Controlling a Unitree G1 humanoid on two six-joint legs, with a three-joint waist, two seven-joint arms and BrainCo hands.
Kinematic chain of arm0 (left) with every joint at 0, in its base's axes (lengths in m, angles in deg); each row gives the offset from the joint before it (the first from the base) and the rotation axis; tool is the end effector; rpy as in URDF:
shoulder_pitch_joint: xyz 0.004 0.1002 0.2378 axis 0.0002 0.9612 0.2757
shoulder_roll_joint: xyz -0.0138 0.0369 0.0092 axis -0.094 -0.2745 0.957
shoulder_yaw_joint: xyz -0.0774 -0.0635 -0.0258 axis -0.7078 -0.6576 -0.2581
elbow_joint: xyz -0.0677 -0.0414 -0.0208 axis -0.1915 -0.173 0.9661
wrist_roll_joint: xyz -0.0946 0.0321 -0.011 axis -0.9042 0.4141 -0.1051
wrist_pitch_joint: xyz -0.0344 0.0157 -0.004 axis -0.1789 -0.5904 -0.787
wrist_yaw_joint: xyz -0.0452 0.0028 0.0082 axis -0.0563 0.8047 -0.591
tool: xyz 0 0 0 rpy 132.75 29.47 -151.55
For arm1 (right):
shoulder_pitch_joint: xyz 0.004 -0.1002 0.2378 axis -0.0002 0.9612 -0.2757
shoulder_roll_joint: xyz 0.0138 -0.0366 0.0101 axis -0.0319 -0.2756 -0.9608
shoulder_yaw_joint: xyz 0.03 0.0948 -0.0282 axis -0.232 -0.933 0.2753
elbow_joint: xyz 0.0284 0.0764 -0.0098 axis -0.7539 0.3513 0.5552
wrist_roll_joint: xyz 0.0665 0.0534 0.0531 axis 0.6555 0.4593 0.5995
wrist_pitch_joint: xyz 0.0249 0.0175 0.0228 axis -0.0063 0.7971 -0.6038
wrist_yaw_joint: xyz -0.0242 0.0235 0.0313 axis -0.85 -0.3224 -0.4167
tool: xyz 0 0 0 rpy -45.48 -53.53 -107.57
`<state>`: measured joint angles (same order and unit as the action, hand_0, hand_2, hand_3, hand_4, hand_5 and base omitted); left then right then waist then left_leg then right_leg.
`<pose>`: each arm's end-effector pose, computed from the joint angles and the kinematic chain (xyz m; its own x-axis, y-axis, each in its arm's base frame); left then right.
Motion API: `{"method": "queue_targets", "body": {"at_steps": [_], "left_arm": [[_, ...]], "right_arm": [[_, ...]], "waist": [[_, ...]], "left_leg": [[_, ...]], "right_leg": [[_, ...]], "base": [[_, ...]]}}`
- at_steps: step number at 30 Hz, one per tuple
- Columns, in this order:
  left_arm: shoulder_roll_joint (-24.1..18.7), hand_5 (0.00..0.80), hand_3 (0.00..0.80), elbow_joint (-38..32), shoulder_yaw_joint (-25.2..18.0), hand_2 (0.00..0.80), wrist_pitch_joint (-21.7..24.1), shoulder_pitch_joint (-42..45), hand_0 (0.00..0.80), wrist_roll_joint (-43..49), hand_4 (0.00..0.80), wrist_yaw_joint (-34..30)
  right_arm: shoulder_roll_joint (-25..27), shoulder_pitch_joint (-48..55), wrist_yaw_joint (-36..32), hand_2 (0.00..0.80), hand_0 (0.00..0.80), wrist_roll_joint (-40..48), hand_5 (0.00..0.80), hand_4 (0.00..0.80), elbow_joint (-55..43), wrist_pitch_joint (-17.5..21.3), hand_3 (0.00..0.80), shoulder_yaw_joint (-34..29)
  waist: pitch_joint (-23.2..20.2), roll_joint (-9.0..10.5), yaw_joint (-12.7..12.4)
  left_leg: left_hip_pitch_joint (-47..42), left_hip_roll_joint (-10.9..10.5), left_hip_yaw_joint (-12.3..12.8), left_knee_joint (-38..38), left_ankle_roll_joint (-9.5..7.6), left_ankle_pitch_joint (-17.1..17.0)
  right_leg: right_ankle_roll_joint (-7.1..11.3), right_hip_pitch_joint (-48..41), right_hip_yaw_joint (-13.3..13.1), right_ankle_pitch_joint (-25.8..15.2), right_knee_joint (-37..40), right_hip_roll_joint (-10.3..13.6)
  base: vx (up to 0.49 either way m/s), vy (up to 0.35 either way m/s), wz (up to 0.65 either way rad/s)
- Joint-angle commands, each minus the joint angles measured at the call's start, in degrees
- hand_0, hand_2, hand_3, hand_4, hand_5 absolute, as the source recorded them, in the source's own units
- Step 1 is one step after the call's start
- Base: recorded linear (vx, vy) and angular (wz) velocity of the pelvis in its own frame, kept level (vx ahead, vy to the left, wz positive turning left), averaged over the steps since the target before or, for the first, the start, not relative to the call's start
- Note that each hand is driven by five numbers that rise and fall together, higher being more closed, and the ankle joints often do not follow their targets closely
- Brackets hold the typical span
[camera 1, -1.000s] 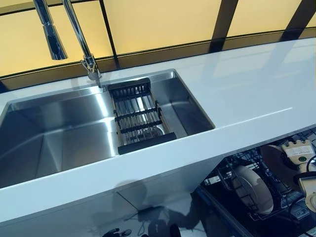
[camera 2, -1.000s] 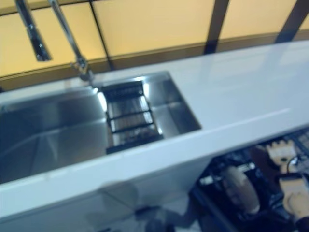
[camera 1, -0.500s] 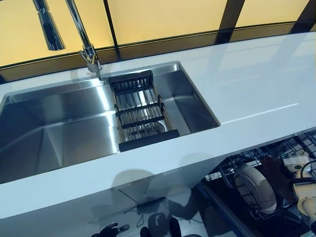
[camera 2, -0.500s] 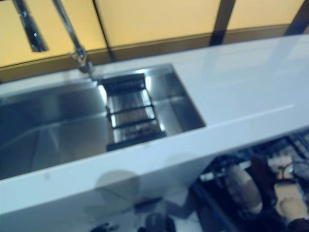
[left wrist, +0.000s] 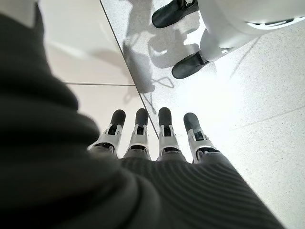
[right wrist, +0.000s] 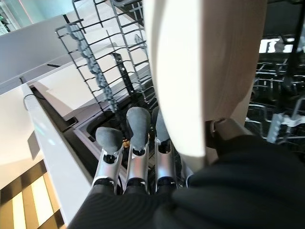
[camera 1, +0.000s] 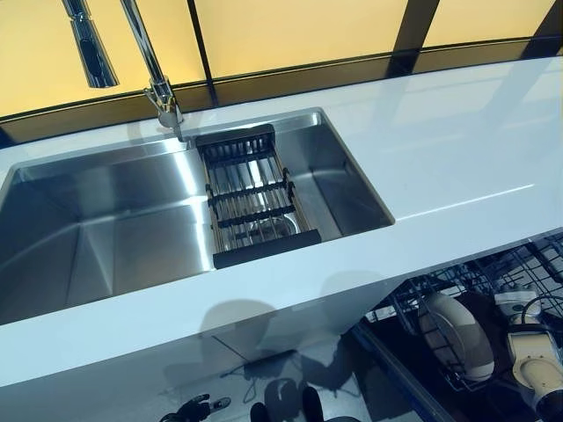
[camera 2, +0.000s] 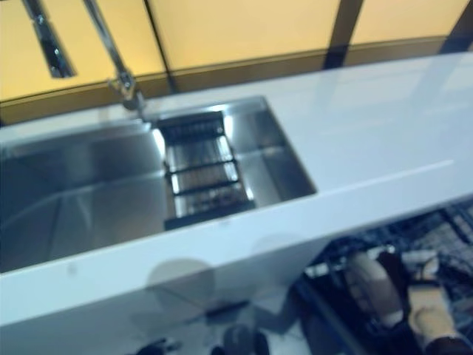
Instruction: Take plates into dishwasher
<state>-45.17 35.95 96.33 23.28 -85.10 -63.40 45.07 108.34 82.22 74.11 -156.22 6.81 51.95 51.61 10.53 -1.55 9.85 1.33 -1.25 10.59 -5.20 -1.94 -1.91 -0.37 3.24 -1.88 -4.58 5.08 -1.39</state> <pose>0.1034 0.2227 -0.1030 0.4458 0.0390 -0.8943 0.1125 0.9887 0.0992 0.1926 -0.3397 0.0439 0.8681 -0.4725 -0.1518 -0.4038 -0.4946 -0.7697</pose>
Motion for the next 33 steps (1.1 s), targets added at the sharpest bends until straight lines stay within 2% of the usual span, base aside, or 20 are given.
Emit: {"method": "queue_targets", "body": {"at_steps": [1,22,24,26,27,33], "left_arm": [[-1.13,0.000,0.000,0.52,-0.82,0.000,0.10,-2.02,0.000,1.23,0.000,-0.61],[-1.07,0.000,0.000,0.53,-0.69,0.000,-0.06,-2.58,0.000,1.75,0.000,-0.78],[-1.16,0.000,0.000,0.60,-0.87,0.000,-0.01,-2.47,0.000,2.01,0.000,-1.01],[-1.16,0.000,0.000,0.62,-0.91,0.000,-0.06,-2.50,0.000,2.10,0.000,-0.98],[-1.18,0.000,0.000,0.66,-0.83,0.000,-0.14,-2.61,0.000,2.05,0.000,-0.94],[-1.07,0.000,0.000,0.96,-0.89,0.000,0.01,-2.58,0.000,2.30,0.000,-1.04]], "right_arm": [[0.34,-3.71,0.96,0.800,0.800,1.78,0.800,0.800,4.54,-3.37,0.800,1.40],[-1.17,-4.29,-2.57,0.800,0.800,4.00,0.800,0.800,5.69,-4.79,0.800,2.67],[-1.21,-3.95,-2.73,0.775,0.775,4.08,0.775,0.775,5.73,-4.80,0.775,2.33],[-1.25,-3.80,-2.41,0.637,0.637,4.08,0.637,0.637,5.46,-4.83,0.637,2.17],[-1.24,-3.74,-1.87,0.000,0.000,4.56,0.000,0.000,5.50,-4.60,0.000,2.02],[-1.30,-3.00,-2.26,0.000,0.000,5.05,0.000,0.000,4.87,-5.11,0.000,1.01]], "waist": [[-1.43,0.52,-2.17],[-1.67,0.72,-2.47],[-1.75,0.75,-2.49],[-1.80,0.83,-2.47],[-1.83,0.89,-2.40],[-2.03,0.97,-2.22]], "left_leg": [[-0.81,0.58,-1.02,0.20,-1.37,4.05],[-0.64,0.50,-1.54,0.20,-1.37,3.94],[-0.72,0.53,-1.52,0.20,-1.37,3.96],[-0.69,0.56,-1.47,0.20,-1.35,3.89],[-0.75,0.58,-1.45,0.20,-1.37,3.90],[-0.85,0.63,-1.27,0.20,-1.33,3.95]], "right_leg": [[4.82,0.39,0.69,1.41,-1.11,-0.19],[4.77,0.40,0.75,1.18,-0.82,-0.06],[4.78,0.35,0.74,1.19,-0.85,-0.07],[4.80,0.39,0.70,1.11,-0.81,-0.08],[4.79,0.35,0.63,1.07,-0.78,-0.11],[4.86,0.28,0.41,1.01,-0.70,-0.11]], "base": [[0.000,0.000,0.00],[-0.001,0.001,0.01],[0.000,0.000,0.00],[0.000,0.000,0.00],[0.000,0.000,0.00],[0.000,0.000,0.00]]}}
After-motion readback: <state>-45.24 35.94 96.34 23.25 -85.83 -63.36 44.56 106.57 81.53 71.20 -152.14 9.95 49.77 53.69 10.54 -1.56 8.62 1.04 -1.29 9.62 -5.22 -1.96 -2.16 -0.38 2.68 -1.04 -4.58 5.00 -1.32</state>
